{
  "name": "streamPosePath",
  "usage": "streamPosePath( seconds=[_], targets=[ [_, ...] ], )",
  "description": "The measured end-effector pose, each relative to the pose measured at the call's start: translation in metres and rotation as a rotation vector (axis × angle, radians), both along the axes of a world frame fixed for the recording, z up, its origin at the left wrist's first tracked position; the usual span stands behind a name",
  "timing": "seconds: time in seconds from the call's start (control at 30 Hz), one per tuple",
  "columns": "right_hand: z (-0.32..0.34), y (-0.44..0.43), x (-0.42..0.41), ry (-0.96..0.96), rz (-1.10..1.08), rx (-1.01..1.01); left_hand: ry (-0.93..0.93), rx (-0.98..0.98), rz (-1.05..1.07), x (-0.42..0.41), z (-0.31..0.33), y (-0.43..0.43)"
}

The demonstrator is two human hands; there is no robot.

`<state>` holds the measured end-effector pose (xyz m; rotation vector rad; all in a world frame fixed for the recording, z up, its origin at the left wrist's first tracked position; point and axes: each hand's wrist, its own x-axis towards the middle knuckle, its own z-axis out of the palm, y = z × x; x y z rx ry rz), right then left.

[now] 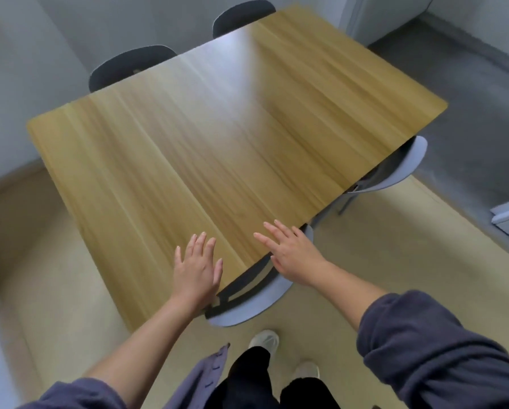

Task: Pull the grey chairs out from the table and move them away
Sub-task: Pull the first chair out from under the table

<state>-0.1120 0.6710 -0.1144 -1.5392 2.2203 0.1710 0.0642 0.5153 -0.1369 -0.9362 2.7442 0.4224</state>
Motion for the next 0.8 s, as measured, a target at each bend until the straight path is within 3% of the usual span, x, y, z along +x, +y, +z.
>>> streamPosePath(
  seconds=[0.3, 0.5, 0.8],
  targets=[
    [-0.029, 0.029, -0.043, -0.034, 0.261, 0.034, -0.003, 0.001, 0.225, 0.006, -0.019, 0.097],
    [-0.053, 0.053, -0.06, -0.106, 0.468, 0.092, -0.089, 0.145, 0.375, -0.003, -0.04, 0.163],
    [-0.085, 0.043, -0.059, 0.104, 0.656, 0.138, -0.227, 0.005, 0.438, -0.021, -0.059, 0.161]
  ],
)
